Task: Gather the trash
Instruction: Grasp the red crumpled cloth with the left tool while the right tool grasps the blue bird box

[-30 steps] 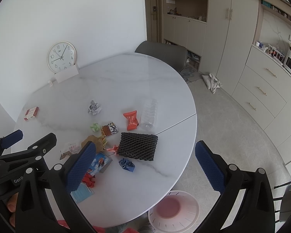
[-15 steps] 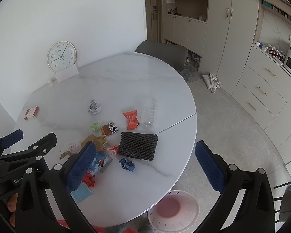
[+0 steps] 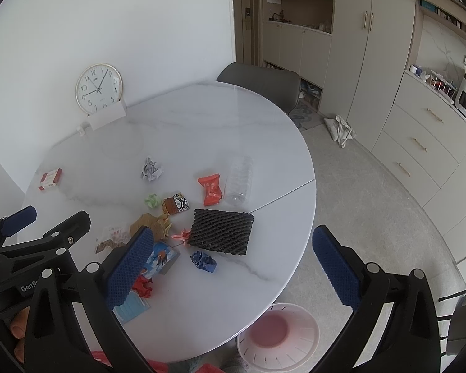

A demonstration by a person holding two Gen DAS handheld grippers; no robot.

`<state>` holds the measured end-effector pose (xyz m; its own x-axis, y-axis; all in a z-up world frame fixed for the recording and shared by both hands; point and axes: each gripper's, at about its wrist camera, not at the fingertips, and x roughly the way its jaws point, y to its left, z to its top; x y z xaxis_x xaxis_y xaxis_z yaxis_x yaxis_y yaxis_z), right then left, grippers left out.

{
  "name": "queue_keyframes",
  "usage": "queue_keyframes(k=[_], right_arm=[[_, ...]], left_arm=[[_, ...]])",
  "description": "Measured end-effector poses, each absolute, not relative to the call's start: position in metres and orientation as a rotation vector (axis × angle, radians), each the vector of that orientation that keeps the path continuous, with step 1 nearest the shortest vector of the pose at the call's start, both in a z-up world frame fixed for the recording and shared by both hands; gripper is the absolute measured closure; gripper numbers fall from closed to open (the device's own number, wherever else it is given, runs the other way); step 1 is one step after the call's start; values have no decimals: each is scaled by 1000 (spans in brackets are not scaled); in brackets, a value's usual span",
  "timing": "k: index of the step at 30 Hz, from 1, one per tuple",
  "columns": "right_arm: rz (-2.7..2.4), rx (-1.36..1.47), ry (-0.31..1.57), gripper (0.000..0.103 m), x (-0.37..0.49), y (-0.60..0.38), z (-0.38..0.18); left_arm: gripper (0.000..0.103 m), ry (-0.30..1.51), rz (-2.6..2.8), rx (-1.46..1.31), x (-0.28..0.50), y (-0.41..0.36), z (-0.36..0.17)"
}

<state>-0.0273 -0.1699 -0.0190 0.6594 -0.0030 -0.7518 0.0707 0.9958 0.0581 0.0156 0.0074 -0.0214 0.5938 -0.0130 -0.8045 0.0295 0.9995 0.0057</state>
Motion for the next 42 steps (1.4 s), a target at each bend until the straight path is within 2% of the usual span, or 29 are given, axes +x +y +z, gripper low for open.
queue_keyframes(k=[5, 9, 18, 22, 31, 34, 35, 36, 37, 38, 42], right_arm=[[-50, 92, 868, 2, -25, -173, -27], [-55, 109, 915, 2, -18, -176, -45], [-45, 163, 1078, 2, -8, -176, -117], [-3, 153, 1144, 2, -7, -164, -146], [41, 114, 1235, 2, -6, -142, -182], [33, 113, 1238, 2, -5, -142, -183], [29, 117, 1240, 2, -6, -143, -183], [28, 126, 1239, 2, -6, -144, -184], [27, 135, 1237, 2, -5, -145, -185], [25, 150, 1237, 2, -5, -146, -186], [45, 238, 1245, 2, -1, -145, -191]], left_arm=[[7, 952, -57, 34, 22, 9, -32], [6, 1009, -105, 78, 32, 15, -62], [7, 1159, -218, 237, 35, 48, -173], [7, 1261, -205, 198, 28, 74, -218], [10, 1219, -309, 253, 29, 51, -253], [33, 1245, -343, 300, 32, 39, -268], [46, 1252, -353, 306, 32, 37, -272], [53, 1246, -352, 310, 32, 35, -274], [55, 1223, -356, 303, 31, 36, -273], [63, 1207, -368, 288, 30, 38, -270], [77, 1198, -438, 174, 32, 47, -260]])
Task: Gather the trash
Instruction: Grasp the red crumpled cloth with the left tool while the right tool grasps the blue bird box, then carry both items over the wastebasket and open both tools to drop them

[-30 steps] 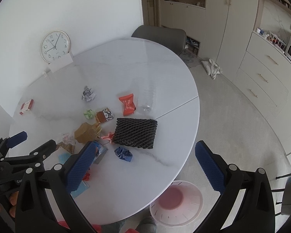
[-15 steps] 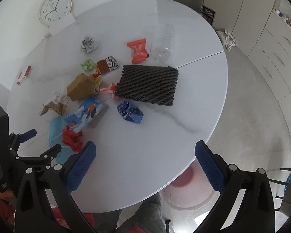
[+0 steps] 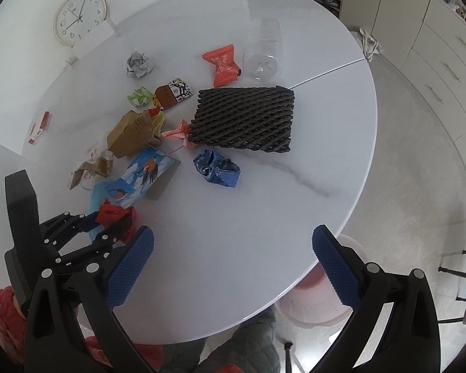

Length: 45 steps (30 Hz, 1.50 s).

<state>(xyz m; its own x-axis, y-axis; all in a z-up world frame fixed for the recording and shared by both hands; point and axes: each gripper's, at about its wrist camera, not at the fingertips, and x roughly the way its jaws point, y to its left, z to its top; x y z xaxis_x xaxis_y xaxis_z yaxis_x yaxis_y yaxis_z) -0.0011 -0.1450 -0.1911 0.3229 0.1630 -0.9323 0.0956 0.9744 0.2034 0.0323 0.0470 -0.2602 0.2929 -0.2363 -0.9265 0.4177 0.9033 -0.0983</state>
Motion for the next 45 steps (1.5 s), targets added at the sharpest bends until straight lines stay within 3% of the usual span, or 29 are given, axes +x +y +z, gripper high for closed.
queue_keyframes(k=[12, 19, 21, 24, 25, 26, 30, 35, 39, 42, 45], right_arm=[[67, 562, 1291, 6, 29, -101, -234], [-38, 465, 1294, 7, 60, -55, -256], [-76, 400, 1306, 12, 67, -41, -263], [-88, 305, 1328, 31, 74, -22, -272], [-79, 299, 1325, 46, 74, -21, -274], [-65, 299, 1325, 53, 74, -20, -274], [6, 351, 1304, 53, 66, -28, -269], [139, 517, 1249, 54, 7, -80, -231], [-6, 452, 1213, 53, -64, -150, -208], [-150, 431, 1258, 53, -104, -205, -232], [-229, 493, 1343, 53, -127, -248, -293]], left_arm=[[77, 1130, -549, 20, 33, 91, -219], [77, 1080, -517, -63, 30, 146, -178], [77, 1077, -477, -50, 30, 156, -172], [77, 1083, -438, -38, 32, 162, -171], [77, 1085, -431, -37, 32, 164, -170], [77, 1088, -425, -30, 34, 163, -171], [77, 1087, -420, -8, 33, 157, -171], [77, 1072, -484, 66, 25, 119, -168], [77, 1103, -630, 134, 13, 57, -172], [77, 1115, -756, 205, -5, 4, -180], [77, 1142, -881, 296, -24, -57, -194]])
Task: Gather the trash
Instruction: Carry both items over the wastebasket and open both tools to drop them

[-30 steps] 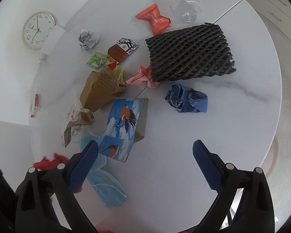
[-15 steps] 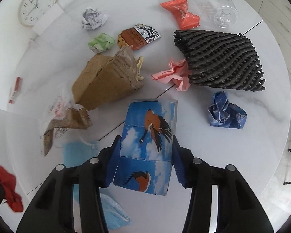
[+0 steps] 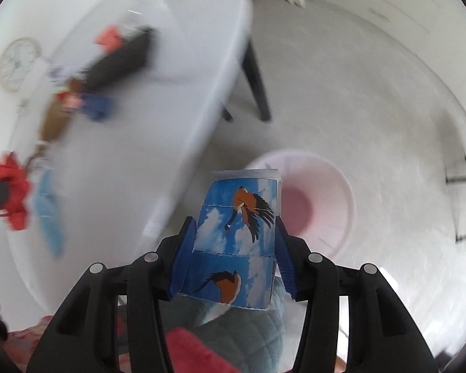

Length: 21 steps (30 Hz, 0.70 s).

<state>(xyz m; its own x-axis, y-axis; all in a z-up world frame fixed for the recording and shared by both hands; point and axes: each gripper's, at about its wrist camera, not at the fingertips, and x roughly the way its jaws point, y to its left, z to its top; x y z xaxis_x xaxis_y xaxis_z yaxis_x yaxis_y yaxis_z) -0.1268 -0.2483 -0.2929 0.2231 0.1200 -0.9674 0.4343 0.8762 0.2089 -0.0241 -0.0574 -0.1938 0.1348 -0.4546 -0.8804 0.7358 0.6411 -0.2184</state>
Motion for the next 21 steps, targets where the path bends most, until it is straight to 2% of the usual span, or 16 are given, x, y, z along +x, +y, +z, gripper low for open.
queue_keyframes(k=[4, 7, 9, 10, 11, 13, 15, 18, 21], right_arm=[[-244, 524, 1433, 52, -138, -280, -372], [-244, 561, 1486, 22, -145, -298, -408], [-267, 564, 1483, 19, -156, -311, -410], [-272, 565, 1475, 14, -161, -317, -408], [-289, 556, 1464, 10, -167, -324, -402], [-327, 517, 1444, 9, -181, -334, -385], [-355, 474, 1424, 8, -191, -347, -367], [-387, 440, 1388, 8, -204, -365, -342], [-402, 443, 1339, 7, -205, -375, -315]], left_arm=[[77, 1235, -964, 395, -47, -127, -224], [77, 1296, -970, 444, -58, -164, -248], [76, 1333, -959, 470, -64, -184, -264], [76, 1344, -961, 479, -66, -192, -270], [73, 1357, -956, 492, -69, -200, -278], [65, 1378, -947, 510, -76, -214, -291], [43, 1387, -919, 516, -82, -225, -301], [22, 1407, -885, 498, -85, -235, -299], [15, 1368, -865, 451, -84, -234, -276]])
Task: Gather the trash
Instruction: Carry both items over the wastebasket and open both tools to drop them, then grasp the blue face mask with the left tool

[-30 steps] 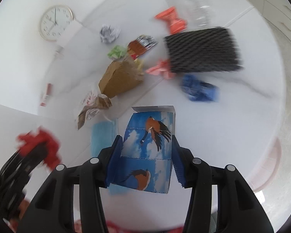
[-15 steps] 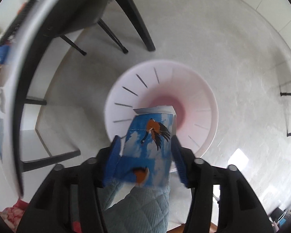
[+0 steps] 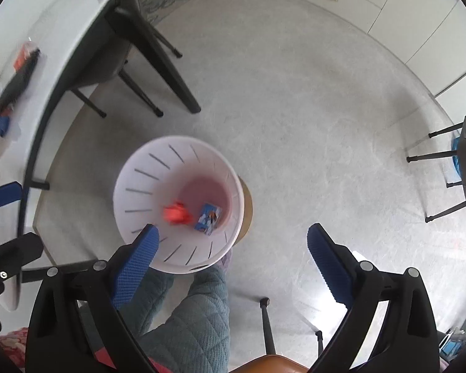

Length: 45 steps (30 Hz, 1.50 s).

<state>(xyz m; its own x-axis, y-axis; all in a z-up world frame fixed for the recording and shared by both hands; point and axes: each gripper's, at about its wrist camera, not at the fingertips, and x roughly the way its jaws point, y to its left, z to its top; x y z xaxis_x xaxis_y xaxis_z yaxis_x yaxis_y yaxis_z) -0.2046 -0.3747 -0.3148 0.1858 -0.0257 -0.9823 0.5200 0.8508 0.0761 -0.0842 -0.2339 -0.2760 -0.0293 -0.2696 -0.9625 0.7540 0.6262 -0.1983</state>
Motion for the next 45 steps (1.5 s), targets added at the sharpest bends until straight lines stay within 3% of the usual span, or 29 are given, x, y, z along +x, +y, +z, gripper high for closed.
queue_keyframes(k=[9, 15, 21, 28, 31, 40, 42, 45], right_arm=[[-327, 424, 1133, 2, -178, -362, -213], [-197, 339, 1038, 2, -137, -317, -167], [-72, 290, 1023, 2, -97, -262, -155], [64, 213, 1073, 2, -60, -188, -161], [91, 197, 1106, 2, -51, -166, -168], [83, 190, 1171, 2, -41, -140, -184], [81, 186, 1180, 2, -37, -139, -189], [74, 162, 1184, 2, -25, -140, -196]], left_arm=[[10, 1180, -736, 375, -67, -185, -182], [8, 1103, -567, 310, -48, -114, -152], [8, 1123, -310, 210, -20, -14, -166], [8, 1245, -97, 94, 12, 75, -235], [15, 1294, -90, 48, 23, 95, -258], [48, 1350, -157, -42, 30, 111, -284], [67, 1346, -175, -37, 30, 109, -283], [82, 1346, -199, -43, 34, 112, -284]])
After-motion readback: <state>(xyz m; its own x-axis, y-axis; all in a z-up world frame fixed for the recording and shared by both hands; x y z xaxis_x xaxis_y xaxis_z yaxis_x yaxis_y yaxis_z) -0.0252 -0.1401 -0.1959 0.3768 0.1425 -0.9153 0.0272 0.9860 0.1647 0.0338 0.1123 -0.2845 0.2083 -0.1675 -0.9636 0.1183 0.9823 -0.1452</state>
